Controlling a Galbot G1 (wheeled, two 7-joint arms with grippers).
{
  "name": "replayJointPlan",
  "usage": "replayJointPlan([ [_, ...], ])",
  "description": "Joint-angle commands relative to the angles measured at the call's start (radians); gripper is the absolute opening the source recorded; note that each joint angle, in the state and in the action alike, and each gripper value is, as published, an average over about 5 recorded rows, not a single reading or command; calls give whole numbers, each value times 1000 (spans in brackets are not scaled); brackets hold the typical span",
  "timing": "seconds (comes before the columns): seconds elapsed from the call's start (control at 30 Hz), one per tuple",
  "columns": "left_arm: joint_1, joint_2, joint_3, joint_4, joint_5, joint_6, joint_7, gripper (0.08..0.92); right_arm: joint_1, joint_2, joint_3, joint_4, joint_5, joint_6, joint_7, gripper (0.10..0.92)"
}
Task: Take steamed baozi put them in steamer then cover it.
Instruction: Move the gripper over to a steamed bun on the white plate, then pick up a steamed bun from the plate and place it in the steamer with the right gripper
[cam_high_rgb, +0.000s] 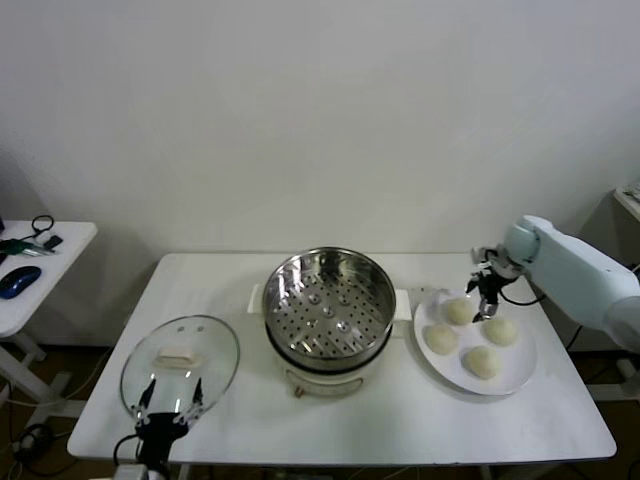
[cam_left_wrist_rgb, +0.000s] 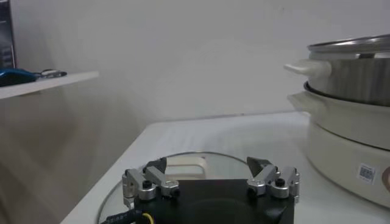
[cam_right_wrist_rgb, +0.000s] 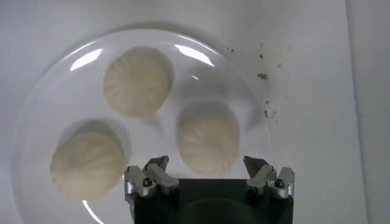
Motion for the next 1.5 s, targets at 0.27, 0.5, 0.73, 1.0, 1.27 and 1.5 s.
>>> replayJointPlan([
  [0.27,-1,1,0,3,2,-2,-1,823,-28,70,68,-90,-58,11,16,739],
  [0.5,2,0,1,-1,5,0,-3,823,-24,69,64,-70,-56,12,4,636],
  [0.73,12,-1,1,-15,8,0,-5,823,154,16,-81,64,27,75,-37,628],
  [1.0,16,4,6,-23,10,1,-6,823,693,9,-479,420,254,276,-108,624],
  [1.27,17,6,8,-29,23,3,-7,823,886,64,-548,932,213,416,-30,619],
  [1.5,24,3,15,-36,25,1,-12,823,657,122,-499,932,-162,537,92,619],
])
